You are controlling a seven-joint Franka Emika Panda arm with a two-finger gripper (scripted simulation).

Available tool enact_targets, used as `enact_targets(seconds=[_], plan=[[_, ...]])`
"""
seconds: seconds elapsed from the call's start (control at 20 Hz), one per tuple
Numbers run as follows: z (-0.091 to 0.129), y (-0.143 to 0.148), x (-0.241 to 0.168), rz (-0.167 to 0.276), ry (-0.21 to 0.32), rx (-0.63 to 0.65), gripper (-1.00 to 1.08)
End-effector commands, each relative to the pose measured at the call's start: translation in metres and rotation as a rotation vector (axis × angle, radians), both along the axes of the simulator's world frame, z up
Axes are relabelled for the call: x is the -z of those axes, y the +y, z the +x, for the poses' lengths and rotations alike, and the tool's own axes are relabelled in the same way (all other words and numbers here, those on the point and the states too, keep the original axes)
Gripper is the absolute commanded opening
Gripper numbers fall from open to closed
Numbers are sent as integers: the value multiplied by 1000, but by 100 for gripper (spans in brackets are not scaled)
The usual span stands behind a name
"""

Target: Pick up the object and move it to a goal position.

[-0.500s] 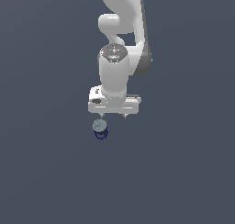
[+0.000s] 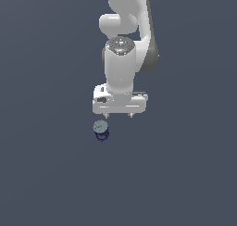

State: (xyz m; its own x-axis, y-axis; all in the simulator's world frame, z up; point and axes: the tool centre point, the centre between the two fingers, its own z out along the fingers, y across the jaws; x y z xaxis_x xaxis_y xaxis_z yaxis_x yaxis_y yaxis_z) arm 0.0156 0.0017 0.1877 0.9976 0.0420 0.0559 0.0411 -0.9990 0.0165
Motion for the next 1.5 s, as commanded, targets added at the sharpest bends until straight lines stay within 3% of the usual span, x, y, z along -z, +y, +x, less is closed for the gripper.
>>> enact_targets(seconds=[0.0, 0.6, 1.45], plan=[[1, 3, -3, 2, -4, -9, 100], [2, -14, 10, 12, 8, 127, 100], [0, -74, 54, 34, 43, 630, 100]])
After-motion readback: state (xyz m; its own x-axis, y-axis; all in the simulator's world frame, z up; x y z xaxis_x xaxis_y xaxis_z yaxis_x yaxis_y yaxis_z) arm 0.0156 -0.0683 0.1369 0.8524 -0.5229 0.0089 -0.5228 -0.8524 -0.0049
